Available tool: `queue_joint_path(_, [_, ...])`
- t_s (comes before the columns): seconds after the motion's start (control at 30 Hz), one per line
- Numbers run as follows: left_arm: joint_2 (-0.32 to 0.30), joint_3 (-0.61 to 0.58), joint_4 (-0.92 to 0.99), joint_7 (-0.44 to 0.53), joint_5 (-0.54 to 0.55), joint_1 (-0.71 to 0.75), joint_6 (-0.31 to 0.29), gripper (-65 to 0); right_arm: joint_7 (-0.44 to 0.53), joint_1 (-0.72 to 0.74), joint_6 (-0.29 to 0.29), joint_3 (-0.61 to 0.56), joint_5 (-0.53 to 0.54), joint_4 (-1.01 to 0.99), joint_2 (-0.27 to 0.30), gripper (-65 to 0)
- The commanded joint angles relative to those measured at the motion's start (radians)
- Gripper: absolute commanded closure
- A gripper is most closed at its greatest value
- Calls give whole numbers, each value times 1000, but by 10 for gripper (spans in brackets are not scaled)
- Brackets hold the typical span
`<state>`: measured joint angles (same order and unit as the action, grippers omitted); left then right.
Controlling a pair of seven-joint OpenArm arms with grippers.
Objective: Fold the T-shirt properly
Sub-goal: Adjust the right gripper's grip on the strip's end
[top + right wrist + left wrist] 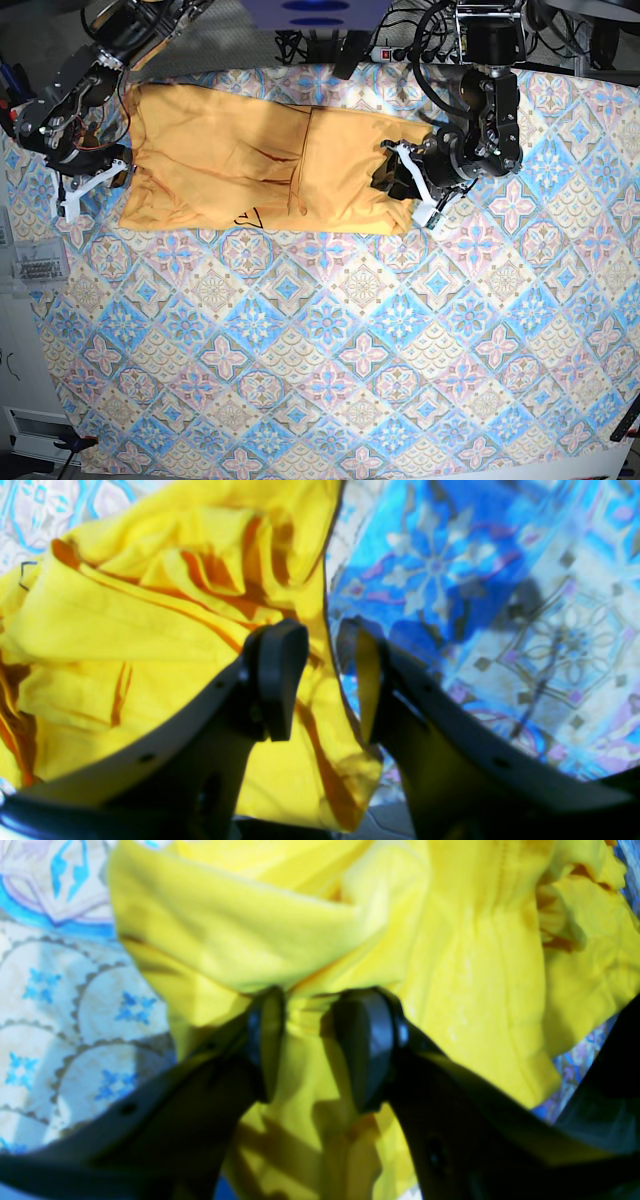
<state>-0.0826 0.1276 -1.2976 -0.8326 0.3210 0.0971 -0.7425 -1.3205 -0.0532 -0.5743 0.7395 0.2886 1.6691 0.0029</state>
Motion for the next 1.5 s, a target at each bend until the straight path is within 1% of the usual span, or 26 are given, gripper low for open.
queue_joint_path(0.0, [-3, -1, 6, -52, -79, -1, 44, -226, 6, -3, -3, -15, 5, 15, 10, -201])
queue_joint_path(0.1, [-3, -1, 6, -52, -79, -1, 44, -226, 6, -20, -5, -54, 5, 13, 13, -201])
queue_joint_path(0.23, [-3, -1, 6, -52, -79, -1, 44, -226, 9, -30, -5, -127, 5, 4, 35, -201])
queue_joint_path(0.37, [-3, -1, 6, -52, -79, -1, 44, -226, 12, -27, -5, -166, 5, -16, 49, -203])
queue_joint_path(0.57, [-3, -1, 6, -52, -79, 2, 44, -226, 81, -27, -6, -182, 5, -122, 56, -208])
queue_joint_path(0.63, [-3, -1, 6, -52, -79, 2, 44, -226, 98, -29, -6, -182, 7, -142, 59, -241])
queue_joint_path(0.73, [-3, 1, 6, -52, -79, 2, 44, -226, 108, -29, -6, -182, 7, -145, 59, -344])
queue_joint_path(0.8, [-3, 1, 6, -52, -79, 2, 44, -226, 109, -29, -6, -182, 7, -151, 61, -393])
queue_joint_path(0.83, [-3, 1, 6, -52, -79, 2, 44, -226, 109, -27, -8, -182, 7, -151, 61, -405])
queue_joint_path(0.97, [-3, 1, 6, -52, -79, 0, 44, -226, 109, -21, -42, -182, 7, -169, 61, -407])
queue_joint_path(1.07, [-3, 1, 6, -52, -79, -1, 44, -226, 129, -20, -88, -177, 7, -244, 61, -405])
queue_joint_path(1.17, [-3, 1, 6, -52, -79, -1, 44, -226, 167, -20, -114, -177, 7, -306, 61, -374])
queue_joint_path(1.27, [-3, 1, 6, -52, -79, -1, 44, -226, 174, -20, -124, -180, 7, -324, 61, -336])
queue_joint_path(1.4, [-3, 1, 6, -52, -79, -1, 44, -226, 170, -20, -124, -182, 8, -324, 61, -311])
queue_joint_path(1.47, [-3, 1, 6, -52, -79, -1, 44, -226, 154, -21, -124, -182, 10, -318, 61, -285])
